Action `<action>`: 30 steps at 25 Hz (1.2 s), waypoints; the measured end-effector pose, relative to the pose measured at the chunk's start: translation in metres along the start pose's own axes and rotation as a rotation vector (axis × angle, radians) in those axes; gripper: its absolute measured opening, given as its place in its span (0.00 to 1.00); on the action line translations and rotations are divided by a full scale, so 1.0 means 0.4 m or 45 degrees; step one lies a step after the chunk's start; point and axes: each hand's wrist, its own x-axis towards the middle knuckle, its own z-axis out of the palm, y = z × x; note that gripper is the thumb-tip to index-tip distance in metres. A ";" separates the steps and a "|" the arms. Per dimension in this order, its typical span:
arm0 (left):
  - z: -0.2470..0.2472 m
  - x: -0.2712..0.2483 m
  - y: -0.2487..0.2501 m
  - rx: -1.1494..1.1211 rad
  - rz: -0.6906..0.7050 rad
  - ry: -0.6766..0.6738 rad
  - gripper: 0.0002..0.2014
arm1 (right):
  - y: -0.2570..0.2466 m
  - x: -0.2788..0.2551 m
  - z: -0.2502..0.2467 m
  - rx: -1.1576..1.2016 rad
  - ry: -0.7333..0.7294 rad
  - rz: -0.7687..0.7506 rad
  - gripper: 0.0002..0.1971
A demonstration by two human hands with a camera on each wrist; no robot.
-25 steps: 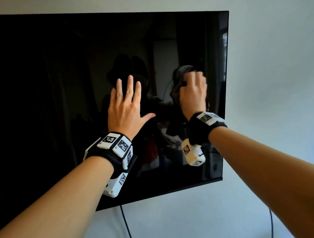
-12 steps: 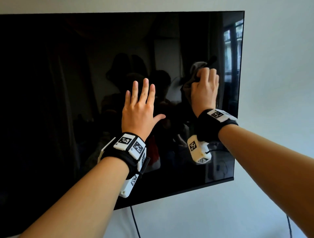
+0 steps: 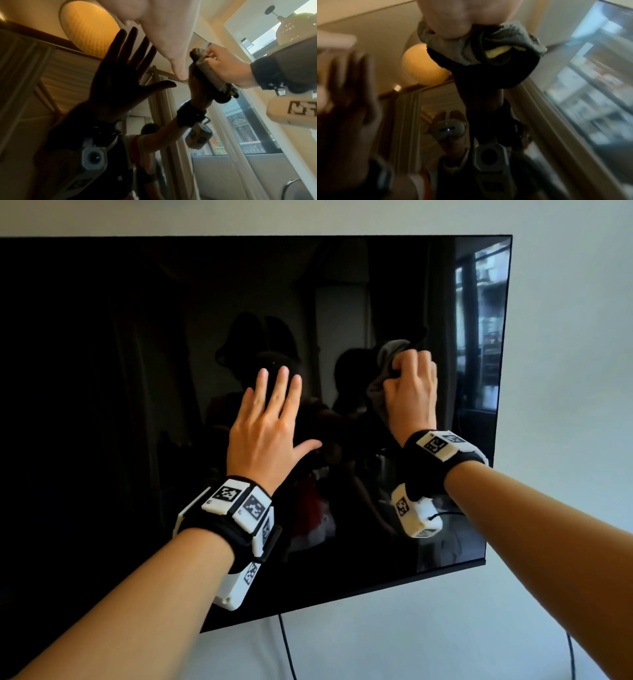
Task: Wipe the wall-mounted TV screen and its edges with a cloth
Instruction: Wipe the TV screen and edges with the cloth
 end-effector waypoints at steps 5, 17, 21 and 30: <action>-0.040 -0.062 -0.130 0.080 -0.089 -0.048 0.51 | -0.071 -0.045 0.035 -0.064 -0.093 -0.231 0.10; -0.011 -0.091 -0.162 0.037 -0.072 -0.012 0.48 | -0.181 -0.063 0.090 0.048 0.061 -0.019 0.10; -0.007 -0.092 -0.166 0.022 -0.055 -0.011 0.48 | -0.196 -0.097 0.101 0.008 -0.087 -0.197 0.12; -0.004 -0.089 -0.174 -0.019 -0.037 0.003 0.48 | -0.218 -0.071 0.117 0.116 0.104 0.117 0.11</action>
